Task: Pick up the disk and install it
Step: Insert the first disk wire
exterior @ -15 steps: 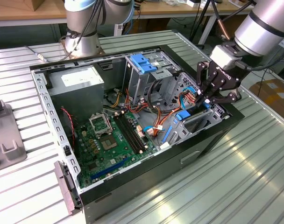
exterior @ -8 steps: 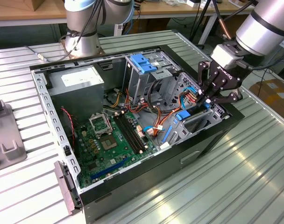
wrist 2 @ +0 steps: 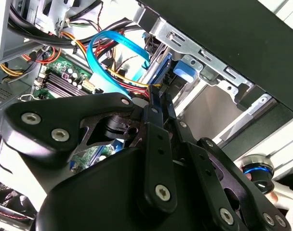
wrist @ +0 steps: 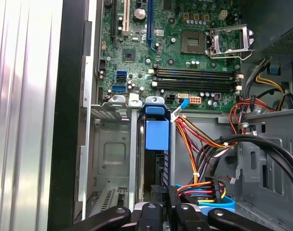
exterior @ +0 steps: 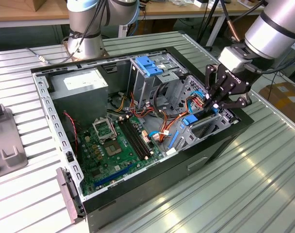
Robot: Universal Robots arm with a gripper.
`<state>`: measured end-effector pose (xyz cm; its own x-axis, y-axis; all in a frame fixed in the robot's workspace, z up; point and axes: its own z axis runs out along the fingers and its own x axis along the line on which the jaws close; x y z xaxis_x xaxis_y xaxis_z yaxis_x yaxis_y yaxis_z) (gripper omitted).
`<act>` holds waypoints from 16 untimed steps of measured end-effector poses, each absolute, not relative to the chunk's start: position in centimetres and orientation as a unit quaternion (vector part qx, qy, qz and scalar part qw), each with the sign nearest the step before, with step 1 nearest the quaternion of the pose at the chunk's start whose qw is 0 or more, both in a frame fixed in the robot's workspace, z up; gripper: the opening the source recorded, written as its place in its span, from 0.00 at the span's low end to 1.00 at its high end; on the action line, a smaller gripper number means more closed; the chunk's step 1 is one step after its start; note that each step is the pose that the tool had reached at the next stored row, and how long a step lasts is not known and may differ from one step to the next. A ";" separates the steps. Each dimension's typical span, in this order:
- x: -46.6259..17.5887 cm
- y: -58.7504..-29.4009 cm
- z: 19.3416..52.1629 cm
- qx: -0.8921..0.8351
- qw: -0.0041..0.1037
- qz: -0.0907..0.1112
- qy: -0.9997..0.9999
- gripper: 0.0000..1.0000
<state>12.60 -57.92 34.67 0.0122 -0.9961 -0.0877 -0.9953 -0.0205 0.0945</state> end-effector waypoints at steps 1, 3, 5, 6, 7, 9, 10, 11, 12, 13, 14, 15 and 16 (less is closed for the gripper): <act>12.6 -57.9 34.6 0.711 0.003 -0.064 -0.700 0.16; 12.6 -57.9 34.5 0.710 0.003 -0.064 -0.701 0.16; 12.6 -57.9 34.4 0.710 0.003 -0.064 -0.702 0.16; 12.6 -58.0 34.3 0.709 0.003 -0.064 -0.702 0.16; 12.6 -58.0 34.4 0.709 0.003 -0.064 -0.702 0.16; 12.6 -58.0 34.3 0.709 0.003 -0.064 -0.702 0.16; 12.6 -58.0 34.3 0.709 0.003 -0.064 -0.702 0.16; 12.6 -58.0 34.2 0.709 0.003 -0.064 -0.703 0.16; 12.6 -58.0 34.2 0.708 0.003 -0.064 -0.703 0.16; 12.6 -58.0 34.1 0.708 0.003 -0.064 -0.703 0.16; 12.6 -58.0 34.0 0.708 0.003 -0.064 -0.703 0.16; 12.6 -58.0 33.9 0.708 0.004 -0.063 -0.704 0.16; 12.6 -58.0 33.8 0.708 0.004 -0.063 -0.704 0.16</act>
<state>12.64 -58.04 33.79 0.0017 -0.9964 -0.0845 -0.9955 -0.0097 0.0946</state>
